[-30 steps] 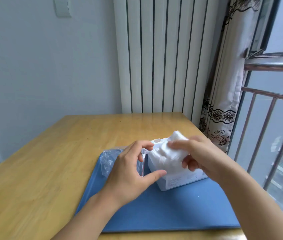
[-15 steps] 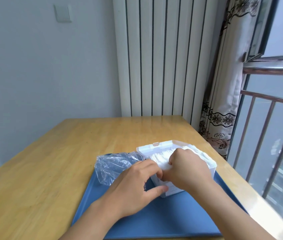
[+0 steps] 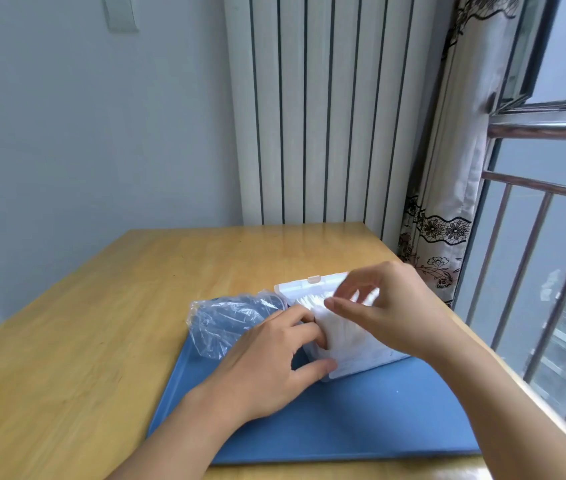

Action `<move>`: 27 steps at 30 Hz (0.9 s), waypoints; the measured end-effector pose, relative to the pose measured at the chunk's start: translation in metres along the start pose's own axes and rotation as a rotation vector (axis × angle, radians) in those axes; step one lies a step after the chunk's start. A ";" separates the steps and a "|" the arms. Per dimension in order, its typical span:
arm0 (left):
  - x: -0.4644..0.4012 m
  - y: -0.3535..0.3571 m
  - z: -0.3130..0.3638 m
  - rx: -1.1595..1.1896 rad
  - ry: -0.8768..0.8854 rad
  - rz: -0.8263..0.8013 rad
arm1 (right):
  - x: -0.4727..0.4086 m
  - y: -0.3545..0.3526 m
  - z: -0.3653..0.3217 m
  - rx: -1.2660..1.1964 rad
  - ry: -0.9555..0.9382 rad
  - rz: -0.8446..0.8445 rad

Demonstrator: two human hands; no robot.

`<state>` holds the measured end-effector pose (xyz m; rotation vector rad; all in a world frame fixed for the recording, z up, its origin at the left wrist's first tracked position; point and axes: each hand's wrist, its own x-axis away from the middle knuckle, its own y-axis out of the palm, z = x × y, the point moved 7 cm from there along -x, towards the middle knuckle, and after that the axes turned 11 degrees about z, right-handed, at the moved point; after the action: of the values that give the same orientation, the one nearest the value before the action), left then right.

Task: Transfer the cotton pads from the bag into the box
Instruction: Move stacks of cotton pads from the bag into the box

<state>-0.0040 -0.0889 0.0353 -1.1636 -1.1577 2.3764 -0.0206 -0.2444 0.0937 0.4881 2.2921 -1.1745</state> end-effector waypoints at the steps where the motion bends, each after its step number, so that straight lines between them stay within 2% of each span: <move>1: 0.000 0.000 -0.001 -0.001 -0.004 0.000 | 0.001 0.002 -0.005 -0.045 -0.057 0.004; 6: 0.000 -0.005 -0.009 -0.016 -0.026 -0.003 | 0.012 0.032 -0.016 -0.080 -0.184 -0.236; 12: -0.001 -0.007 -0.008 -0.055 -0.004 0.020 | 0.013 0.039 -0.007 -0.053 -0.093 -0.314; 14: 0.000 -0.009 -0.008 -0.056 -0.005 0.039 | 0.013 0.039 -0.009 0.000 -0.116 -0.341; 16: 0.000 -0.009 -0.009 -0.054 -0.009 0.033 | 0.013 0.035 -0.012 -0.016 -0.147 -0.310; 19: -0.002 -0.012 -0.012 -0.016 -0.019 0.024 | 0.010 0.022 -0.014 -0.101 -0.187 -0.136; 23: -0.001 -0.015 -0.018 -0.034 -0.040 -0.043 | 0.006 0.015 -0.010 -0.020 -0.212 -0.043; 27: 0.002 -0.016 -0.016 -0.102 -0.002 -0.043 | 0.009 0.025 -0.012 -0.097 -0.146 -0.157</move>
<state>0.0049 -0.0691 0.0403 -1.1558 -1.3050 2.3115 -0.0177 -0.2204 0.0787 0.1831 2.2801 -1.1254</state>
